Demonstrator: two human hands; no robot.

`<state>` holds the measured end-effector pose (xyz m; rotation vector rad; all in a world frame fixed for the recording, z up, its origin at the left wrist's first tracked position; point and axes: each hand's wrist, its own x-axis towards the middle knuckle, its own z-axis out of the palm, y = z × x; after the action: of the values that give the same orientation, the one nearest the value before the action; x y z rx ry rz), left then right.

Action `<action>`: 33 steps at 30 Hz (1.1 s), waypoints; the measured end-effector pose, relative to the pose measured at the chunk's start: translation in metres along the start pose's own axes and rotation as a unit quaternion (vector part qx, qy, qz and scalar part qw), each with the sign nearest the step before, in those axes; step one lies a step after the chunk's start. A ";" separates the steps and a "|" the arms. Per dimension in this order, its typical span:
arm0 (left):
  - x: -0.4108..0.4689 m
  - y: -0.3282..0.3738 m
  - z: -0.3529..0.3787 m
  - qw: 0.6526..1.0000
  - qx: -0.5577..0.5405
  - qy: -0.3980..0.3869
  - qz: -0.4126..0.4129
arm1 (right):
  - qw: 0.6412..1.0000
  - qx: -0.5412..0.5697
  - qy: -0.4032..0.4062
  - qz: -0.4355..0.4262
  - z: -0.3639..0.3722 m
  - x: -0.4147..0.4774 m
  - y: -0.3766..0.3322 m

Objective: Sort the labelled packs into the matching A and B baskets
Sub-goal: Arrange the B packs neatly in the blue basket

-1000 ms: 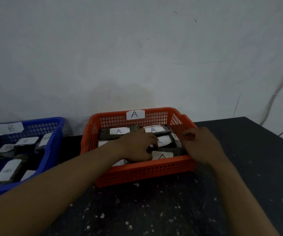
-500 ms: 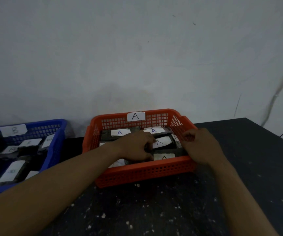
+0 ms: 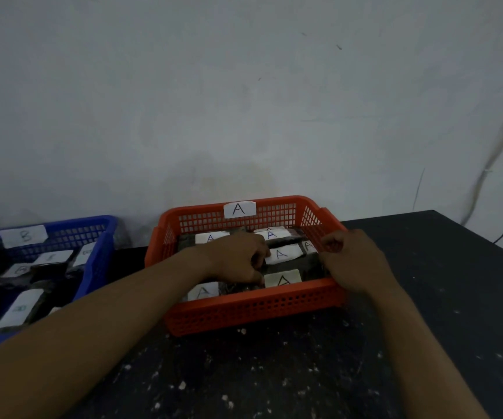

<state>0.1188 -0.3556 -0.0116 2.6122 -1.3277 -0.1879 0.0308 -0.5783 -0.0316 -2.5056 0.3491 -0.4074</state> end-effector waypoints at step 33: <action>-0.155 -0.009 -0.037 0.939 -0.186 0.276 -0.087 | 0.967 -0.048 0.119 -0.221 0.015 -0.071 -0.126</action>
<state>0.0425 -0.2208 0.0258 2.2181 -0.7789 0.2352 -0.0093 -0.4462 0.0142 -2.6256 -0.1129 -0.8923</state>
